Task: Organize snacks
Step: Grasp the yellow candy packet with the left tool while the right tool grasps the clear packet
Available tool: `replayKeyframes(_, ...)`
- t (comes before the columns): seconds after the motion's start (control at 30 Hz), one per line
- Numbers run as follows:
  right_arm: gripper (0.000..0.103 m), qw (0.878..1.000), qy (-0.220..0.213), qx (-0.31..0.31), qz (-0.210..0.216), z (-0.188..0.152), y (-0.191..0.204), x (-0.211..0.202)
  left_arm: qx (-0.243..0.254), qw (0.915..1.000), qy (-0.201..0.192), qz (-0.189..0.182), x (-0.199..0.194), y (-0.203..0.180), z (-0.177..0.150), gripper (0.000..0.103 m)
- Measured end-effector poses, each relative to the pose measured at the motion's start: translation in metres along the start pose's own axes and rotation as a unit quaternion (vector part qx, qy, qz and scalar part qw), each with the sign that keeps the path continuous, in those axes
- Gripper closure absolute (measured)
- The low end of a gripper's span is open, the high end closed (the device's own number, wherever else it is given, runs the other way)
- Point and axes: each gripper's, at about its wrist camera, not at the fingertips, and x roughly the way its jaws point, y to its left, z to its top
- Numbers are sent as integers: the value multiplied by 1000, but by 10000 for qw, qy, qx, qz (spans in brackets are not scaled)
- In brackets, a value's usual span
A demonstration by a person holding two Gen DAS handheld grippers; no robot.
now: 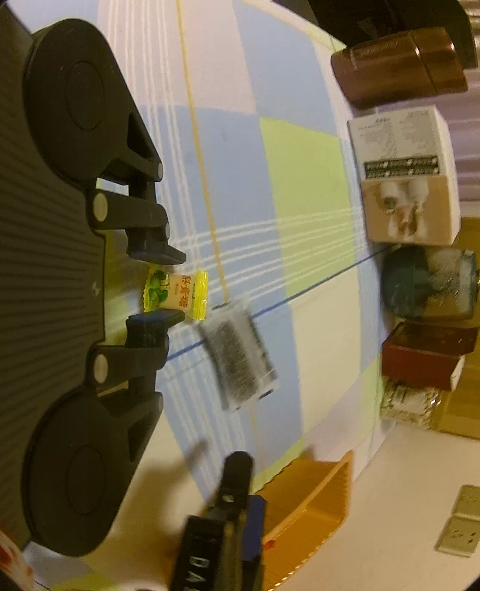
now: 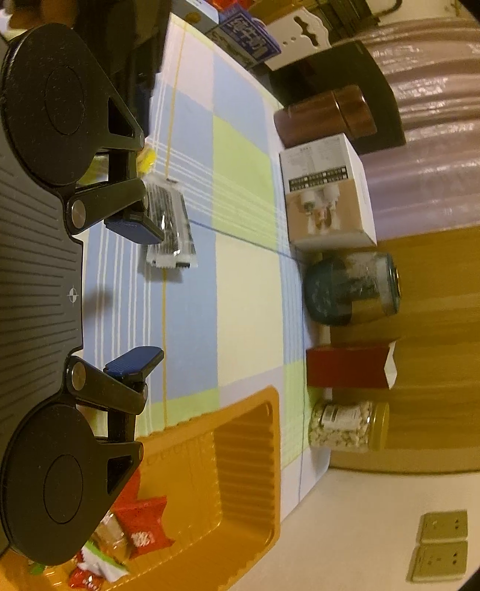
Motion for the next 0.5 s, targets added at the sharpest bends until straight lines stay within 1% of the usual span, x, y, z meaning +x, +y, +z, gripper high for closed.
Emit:
replayKeyframes(0.27,40,9992,141,-80,360,4,13,28,-406,9988,-267,15,-16,27,17,80)
replayKeyframes(0.3,39,9990,165,-89,401,5,15,32,-456,9985,-290,42,-17,30,18,80)
replayKeyframes(0.33,27,9988,192,-96,431,5,17,37,-495,9983,-306,64,-18,33,19,80)
replayKeyframes(0.4,13,9987,172,-83,464,4,22,44,-595,9977,-321,102,-18,41,20,80)
replayKeyframes(0.5,13,9984,220,-159,499,4,30,55,-724,9967,-335,131,-18,52,22,80)
